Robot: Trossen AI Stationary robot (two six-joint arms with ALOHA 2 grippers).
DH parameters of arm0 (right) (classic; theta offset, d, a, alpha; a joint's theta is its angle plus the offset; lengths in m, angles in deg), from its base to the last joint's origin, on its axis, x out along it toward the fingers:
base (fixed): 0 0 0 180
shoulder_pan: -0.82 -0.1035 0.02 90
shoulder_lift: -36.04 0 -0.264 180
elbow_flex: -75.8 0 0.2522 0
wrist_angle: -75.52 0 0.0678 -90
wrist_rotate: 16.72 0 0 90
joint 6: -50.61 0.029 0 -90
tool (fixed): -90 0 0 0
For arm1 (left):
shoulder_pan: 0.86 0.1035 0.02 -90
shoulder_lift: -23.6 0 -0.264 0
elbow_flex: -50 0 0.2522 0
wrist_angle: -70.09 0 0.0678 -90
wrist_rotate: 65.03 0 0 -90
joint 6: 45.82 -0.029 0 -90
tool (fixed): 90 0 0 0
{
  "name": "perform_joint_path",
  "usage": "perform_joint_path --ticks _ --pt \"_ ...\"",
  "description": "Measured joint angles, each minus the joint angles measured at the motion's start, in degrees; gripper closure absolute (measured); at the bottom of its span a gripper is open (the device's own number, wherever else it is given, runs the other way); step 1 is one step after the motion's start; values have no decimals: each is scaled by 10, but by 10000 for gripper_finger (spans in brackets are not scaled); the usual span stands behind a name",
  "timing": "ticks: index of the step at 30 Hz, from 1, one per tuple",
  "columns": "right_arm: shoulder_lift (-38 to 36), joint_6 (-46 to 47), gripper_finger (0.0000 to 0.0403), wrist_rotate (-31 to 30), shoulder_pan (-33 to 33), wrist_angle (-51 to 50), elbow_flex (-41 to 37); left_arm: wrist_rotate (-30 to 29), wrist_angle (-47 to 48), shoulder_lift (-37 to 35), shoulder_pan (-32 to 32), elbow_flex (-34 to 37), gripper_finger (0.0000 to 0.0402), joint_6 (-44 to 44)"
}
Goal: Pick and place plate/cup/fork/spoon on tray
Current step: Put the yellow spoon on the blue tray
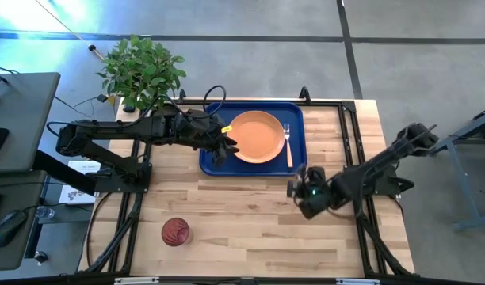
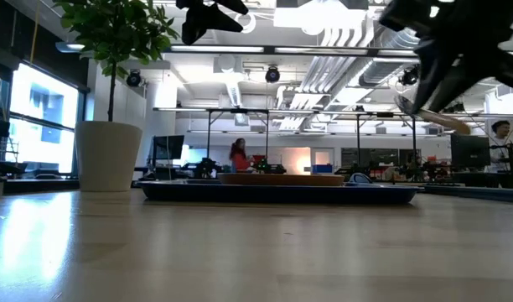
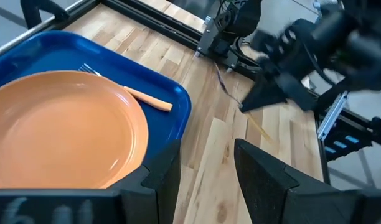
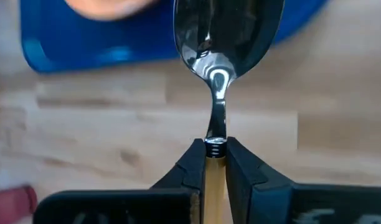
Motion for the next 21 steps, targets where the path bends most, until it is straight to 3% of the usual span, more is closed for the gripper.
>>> perform_joint_path --ticks 9,17,21 --pt "-66 -140 385 -67 133 -14 1 1 1 0 0 0 261 -48" --pt "-105 -326 385 -65 276 25 1 1 1 0 0 0 261 -79" --pt "-118 -435 385 -31 354 70 1 -1 1 0 1 0 261 -77"
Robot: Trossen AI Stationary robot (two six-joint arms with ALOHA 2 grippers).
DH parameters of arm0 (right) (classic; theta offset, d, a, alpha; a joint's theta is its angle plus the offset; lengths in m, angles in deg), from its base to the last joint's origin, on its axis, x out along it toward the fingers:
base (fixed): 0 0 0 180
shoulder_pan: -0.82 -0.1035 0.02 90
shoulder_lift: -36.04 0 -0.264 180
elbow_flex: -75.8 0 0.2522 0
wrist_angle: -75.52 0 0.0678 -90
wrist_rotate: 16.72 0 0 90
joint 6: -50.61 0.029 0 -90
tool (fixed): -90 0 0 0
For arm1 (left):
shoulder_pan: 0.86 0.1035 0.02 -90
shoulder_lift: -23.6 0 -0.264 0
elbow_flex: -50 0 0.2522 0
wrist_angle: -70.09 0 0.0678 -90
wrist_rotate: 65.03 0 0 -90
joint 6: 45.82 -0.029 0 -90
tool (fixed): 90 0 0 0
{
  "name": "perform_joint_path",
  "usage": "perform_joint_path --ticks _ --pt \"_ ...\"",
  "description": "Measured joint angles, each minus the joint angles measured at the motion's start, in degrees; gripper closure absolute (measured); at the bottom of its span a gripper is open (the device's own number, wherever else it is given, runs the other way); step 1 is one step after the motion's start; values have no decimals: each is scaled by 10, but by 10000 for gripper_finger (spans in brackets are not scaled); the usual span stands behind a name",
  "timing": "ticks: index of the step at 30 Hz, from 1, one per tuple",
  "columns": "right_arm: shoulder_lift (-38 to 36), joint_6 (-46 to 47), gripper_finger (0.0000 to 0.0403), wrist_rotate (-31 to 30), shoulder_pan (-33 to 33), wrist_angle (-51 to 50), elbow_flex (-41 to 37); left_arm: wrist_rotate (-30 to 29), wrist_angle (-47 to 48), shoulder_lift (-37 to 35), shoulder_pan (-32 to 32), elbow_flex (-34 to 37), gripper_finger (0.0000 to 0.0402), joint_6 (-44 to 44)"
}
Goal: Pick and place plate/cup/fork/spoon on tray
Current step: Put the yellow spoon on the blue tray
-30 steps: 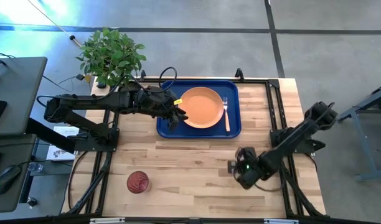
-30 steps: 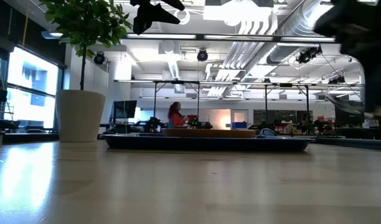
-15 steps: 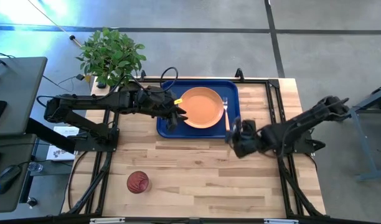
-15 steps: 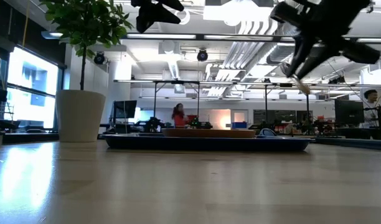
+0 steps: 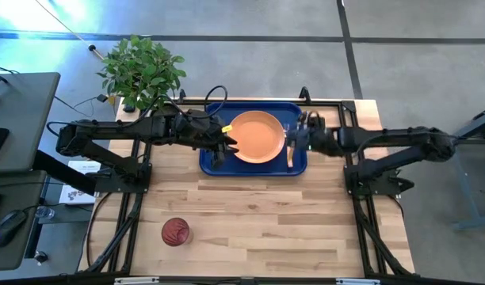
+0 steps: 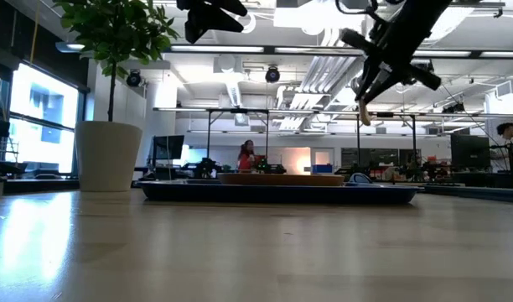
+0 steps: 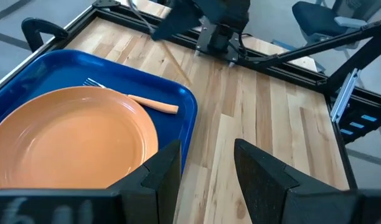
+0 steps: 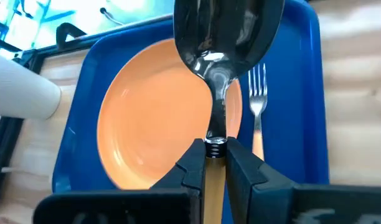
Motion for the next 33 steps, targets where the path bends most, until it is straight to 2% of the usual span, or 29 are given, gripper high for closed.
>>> perform_joint_path --ticks 7,16,20,25,33 --pt "-3 -158 384 105 146 53 0 -3 0 0 0 0 261 3" --pt "-3 -260 384 208 273 81 0 -31 -1 0 0 0 261 4" --pt "-2 -294 384 228 302 76 24 -33 -1 0 0 0 261 4" --pt "19 -335 384 223 316 33 95 -53 -2 0 0 0 261 10" --pt "106 -355 384 225 317 -115 199 -65 -6 0 0 0 261 20"
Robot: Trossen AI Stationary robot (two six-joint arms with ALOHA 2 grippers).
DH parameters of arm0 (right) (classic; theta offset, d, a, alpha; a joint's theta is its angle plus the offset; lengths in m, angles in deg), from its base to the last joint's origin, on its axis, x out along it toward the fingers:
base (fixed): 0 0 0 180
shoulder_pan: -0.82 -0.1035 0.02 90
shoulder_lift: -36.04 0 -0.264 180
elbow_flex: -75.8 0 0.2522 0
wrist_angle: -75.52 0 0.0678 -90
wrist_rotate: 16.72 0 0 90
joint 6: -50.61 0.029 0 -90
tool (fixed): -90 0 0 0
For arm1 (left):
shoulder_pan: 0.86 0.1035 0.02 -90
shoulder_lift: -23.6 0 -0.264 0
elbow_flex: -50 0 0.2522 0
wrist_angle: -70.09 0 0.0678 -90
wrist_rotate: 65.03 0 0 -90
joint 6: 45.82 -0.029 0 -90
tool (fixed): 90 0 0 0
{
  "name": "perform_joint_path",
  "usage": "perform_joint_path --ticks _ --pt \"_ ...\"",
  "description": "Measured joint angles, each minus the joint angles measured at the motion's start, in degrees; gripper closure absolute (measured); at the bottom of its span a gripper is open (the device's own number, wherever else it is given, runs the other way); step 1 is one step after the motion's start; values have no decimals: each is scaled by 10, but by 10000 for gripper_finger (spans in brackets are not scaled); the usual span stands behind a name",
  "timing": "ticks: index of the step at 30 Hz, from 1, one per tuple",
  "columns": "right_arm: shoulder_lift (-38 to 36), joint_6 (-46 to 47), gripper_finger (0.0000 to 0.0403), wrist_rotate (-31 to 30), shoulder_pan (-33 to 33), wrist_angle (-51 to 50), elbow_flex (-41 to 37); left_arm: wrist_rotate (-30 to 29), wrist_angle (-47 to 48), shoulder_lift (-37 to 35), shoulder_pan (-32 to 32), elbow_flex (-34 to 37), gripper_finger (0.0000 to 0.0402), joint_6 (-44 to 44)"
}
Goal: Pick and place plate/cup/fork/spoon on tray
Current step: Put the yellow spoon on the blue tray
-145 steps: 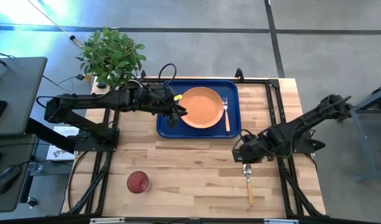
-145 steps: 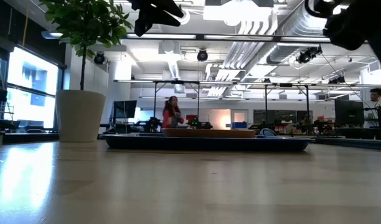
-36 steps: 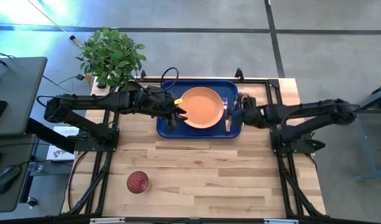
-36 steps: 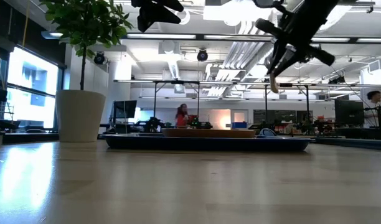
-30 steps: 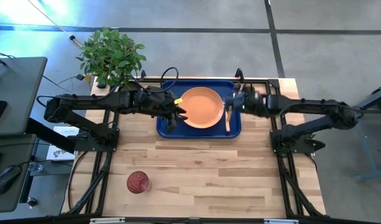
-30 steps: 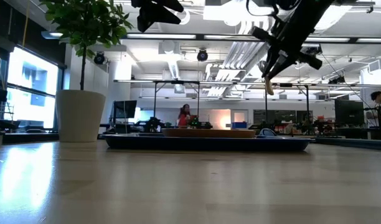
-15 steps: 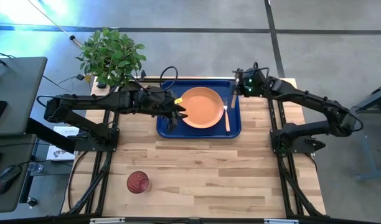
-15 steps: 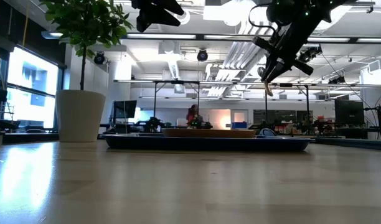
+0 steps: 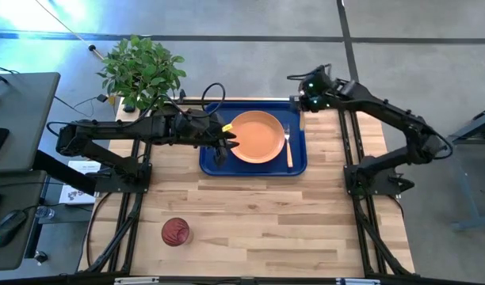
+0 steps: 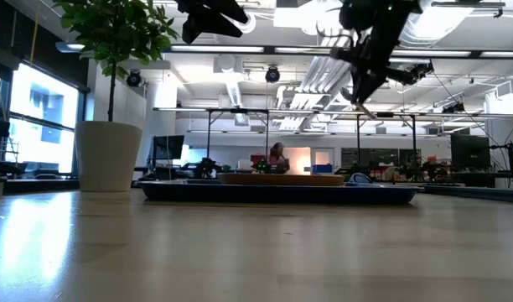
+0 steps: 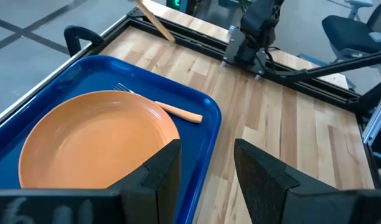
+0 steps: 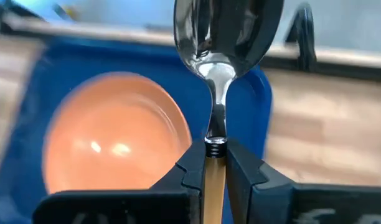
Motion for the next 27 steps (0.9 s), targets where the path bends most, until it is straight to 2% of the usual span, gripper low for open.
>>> perform_joint_path --ticks 5,13,23,27 --pt "44 17 384 13 -11 -57 -3 0 0 0 0 0 261 0" --pt "89 70 384 32 -49 -56 -44 0 0 0 0 0 261 0" --pt "113 128 384 106 -73 38 -138 0 2 0 0 0 261 -1" --pt "121 140 384 111 -73 40 -157 1 2 0 0 0 261 -1"
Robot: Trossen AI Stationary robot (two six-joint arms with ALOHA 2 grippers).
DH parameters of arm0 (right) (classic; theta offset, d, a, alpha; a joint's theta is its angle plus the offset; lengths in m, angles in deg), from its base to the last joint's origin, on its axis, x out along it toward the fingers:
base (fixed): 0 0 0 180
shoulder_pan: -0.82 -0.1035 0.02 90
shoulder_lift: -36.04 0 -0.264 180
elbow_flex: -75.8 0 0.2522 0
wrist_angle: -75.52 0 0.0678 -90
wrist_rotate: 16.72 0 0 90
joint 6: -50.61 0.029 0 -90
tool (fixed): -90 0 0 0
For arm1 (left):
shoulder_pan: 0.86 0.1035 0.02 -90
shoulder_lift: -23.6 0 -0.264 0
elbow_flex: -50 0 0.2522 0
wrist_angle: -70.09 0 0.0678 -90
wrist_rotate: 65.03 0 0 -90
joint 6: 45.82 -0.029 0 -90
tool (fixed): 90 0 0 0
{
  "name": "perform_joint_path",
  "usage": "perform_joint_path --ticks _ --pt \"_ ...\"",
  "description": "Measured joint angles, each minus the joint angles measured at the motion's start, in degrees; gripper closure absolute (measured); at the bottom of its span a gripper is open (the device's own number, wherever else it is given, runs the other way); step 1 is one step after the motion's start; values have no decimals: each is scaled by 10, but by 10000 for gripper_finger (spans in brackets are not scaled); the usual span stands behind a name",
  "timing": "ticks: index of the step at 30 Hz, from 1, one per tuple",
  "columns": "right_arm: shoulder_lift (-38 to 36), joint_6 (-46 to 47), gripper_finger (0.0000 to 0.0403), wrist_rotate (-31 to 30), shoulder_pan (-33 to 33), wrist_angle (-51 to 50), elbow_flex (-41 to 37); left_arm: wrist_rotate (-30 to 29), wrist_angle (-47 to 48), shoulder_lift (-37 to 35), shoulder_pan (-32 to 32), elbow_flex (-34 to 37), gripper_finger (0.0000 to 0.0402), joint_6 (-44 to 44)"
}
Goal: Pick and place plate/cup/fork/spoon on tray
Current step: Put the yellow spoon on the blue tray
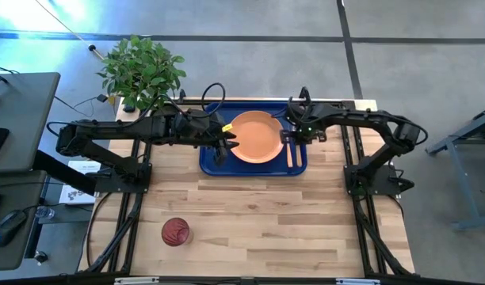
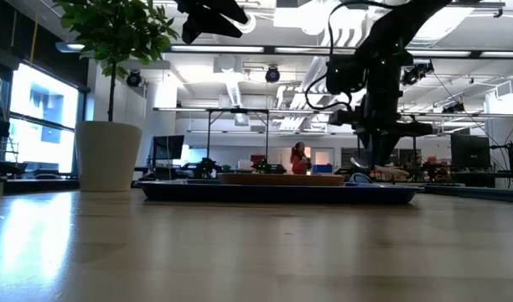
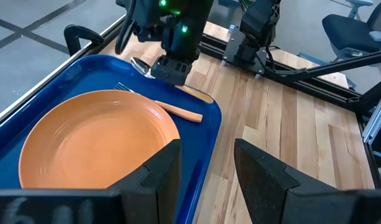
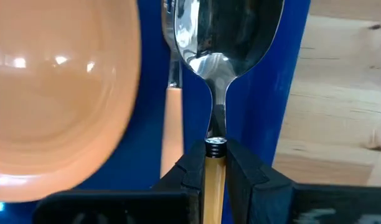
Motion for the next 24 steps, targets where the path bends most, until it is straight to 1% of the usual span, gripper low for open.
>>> perform_joint_path --ticks 5,14,24 --pt "0 15 384 4 2 32 -30 0 0 0 0 0 261 0" --pt "0 25 384 2 5 89 -58 0 0 0 0 0 261 0" --pt "0 17 384 9 22 99 -66 0 0 0 0 0 261 0"
